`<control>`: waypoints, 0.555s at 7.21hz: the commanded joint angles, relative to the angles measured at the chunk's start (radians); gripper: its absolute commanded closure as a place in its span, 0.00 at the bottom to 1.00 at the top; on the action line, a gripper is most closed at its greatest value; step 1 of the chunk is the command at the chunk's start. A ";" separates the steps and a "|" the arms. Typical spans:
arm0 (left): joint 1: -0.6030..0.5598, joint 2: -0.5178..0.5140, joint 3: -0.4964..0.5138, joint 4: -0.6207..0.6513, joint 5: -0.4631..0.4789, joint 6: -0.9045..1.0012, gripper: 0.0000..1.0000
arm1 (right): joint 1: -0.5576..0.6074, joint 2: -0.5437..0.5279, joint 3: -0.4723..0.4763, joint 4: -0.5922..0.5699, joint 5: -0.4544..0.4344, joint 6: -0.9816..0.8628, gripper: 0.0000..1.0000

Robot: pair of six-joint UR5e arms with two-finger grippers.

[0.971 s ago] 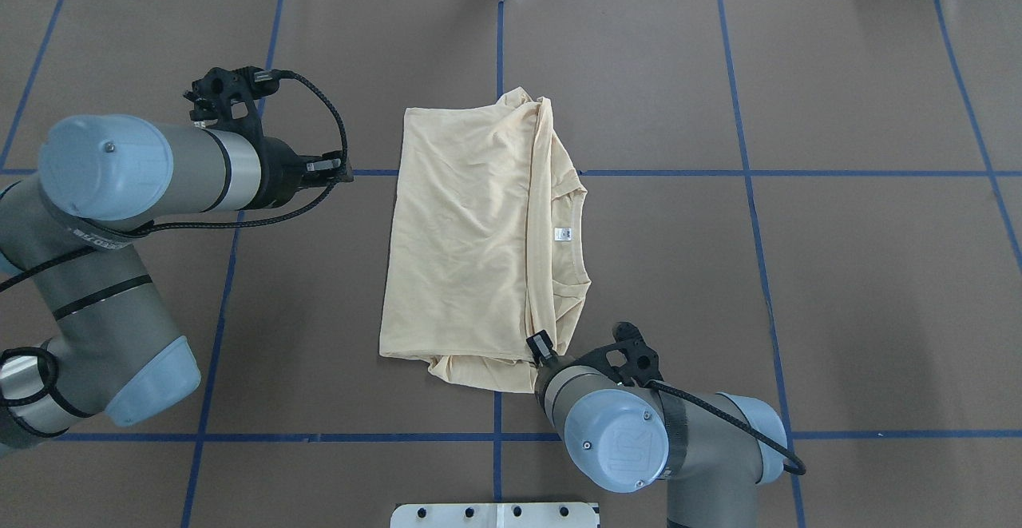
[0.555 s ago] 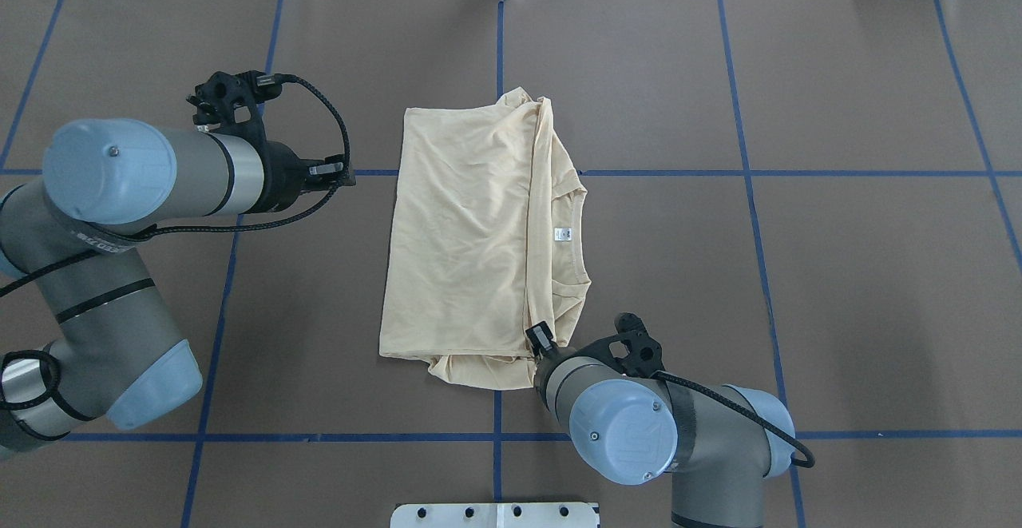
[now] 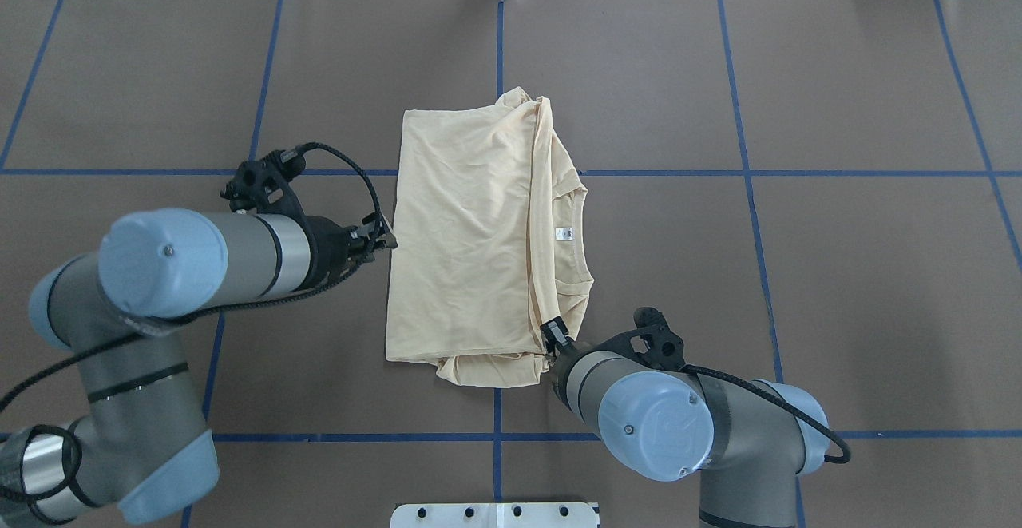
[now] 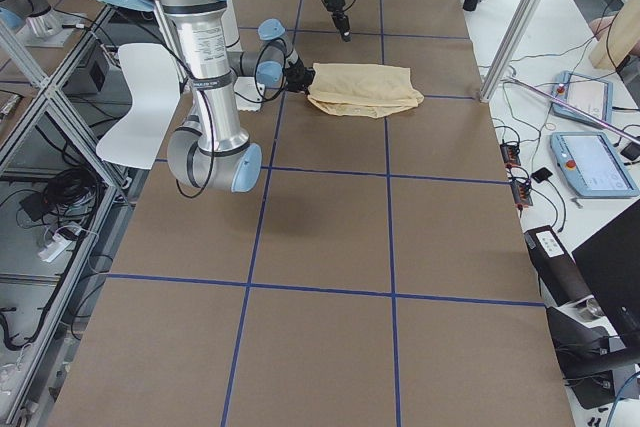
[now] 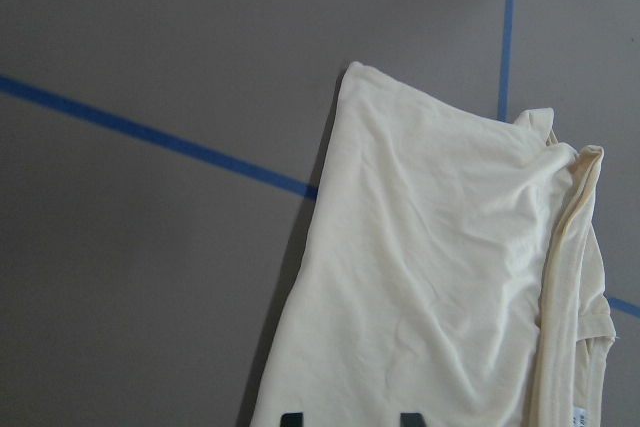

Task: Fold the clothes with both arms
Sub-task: 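Grasp the near corner with the right gripper while the left gripper approaches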

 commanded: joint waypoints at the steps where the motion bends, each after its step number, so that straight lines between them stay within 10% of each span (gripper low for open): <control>1: 0.154 0.049 -0.046 0.039 0.088 -0.233 0.57 | 0.000 -0.009 0.009 0.000 0.001 0.001 1.00; 4: 0.268 0.053 -0.021 0.102 0.174 -0.382 0.55 | -0.002 -0.009 0.011 0.000 0.001 0.001 1.00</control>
